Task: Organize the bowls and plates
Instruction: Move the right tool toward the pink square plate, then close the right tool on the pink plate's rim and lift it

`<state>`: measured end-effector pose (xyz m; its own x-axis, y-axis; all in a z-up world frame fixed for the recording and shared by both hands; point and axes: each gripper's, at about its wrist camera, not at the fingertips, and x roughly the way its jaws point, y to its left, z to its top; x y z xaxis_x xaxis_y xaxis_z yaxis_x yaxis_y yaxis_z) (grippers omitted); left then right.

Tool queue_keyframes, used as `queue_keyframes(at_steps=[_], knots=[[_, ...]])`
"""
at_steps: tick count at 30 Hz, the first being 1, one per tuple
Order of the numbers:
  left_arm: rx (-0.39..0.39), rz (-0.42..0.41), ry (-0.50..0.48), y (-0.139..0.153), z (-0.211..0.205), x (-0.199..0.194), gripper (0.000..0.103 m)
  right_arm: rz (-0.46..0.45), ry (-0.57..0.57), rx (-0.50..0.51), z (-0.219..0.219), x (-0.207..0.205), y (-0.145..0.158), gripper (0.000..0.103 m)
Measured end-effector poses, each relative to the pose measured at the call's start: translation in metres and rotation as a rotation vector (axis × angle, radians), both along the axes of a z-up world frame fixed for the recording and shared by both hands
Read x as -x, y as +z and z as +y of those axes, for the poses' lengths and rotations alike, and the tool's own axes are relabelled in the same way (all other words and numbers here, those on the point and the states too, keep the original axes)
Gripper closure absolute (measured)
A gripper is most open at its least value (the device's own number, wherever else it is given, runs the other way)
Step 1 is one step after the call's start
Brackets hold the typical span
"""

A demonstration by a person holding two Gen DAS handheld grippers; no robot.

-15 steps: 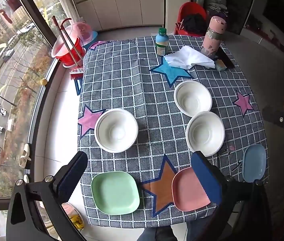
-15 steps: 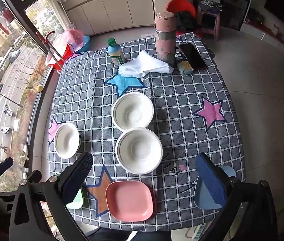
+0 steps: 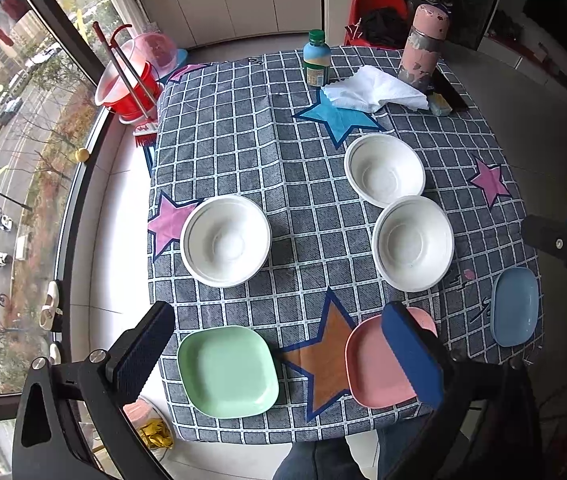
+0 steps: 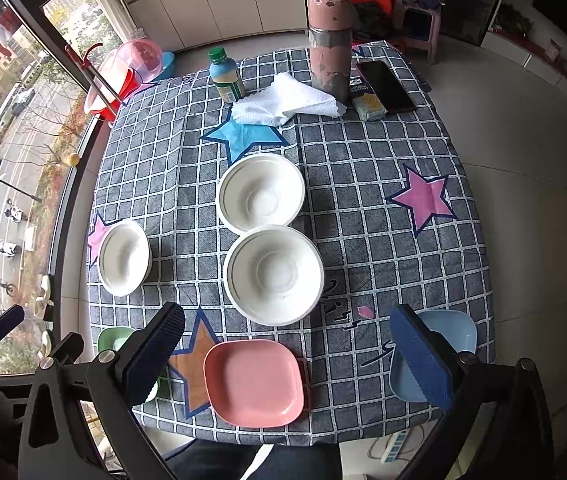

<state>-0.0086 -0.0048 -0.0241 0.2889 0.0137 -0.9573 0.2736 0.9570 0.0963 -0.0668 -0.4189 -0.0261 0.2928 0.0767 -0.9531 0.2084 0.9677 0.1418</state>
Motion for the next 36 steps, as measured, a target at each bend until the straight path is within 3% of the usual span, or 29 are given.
queue_keyframes(at_steps=[10,16,26,32,36], knots=[[0.000,0.005,-0.007,-0.016,-0.004,0.001,0.000,0.016,0.008,-0.019,0.001,0.001,-0.017,0.000],[0.001,0.118,-0.026,-0.052,-0.007,0.004,0.000,0.091,0.004,-0.038,0.001,0.005,-0.043,0.000],[-0.083,0.336,-0.089,-0.147,-0.017,0.023,0.000,0.337,0.044,-0.044,0.011,0.036,-0.137,0.000],[-0.088,0.390,-0.079,-0.196,-0.029,0.036,0.000,0.443,0.059,-0.070,0.014,0.055,-0.197,0.000],[-0.108,0.380,-0.087,-0.218,-0.038,0.044,0.000,0.482,0.079,-0.054,0.015,0.065,-0.224,0.000]])
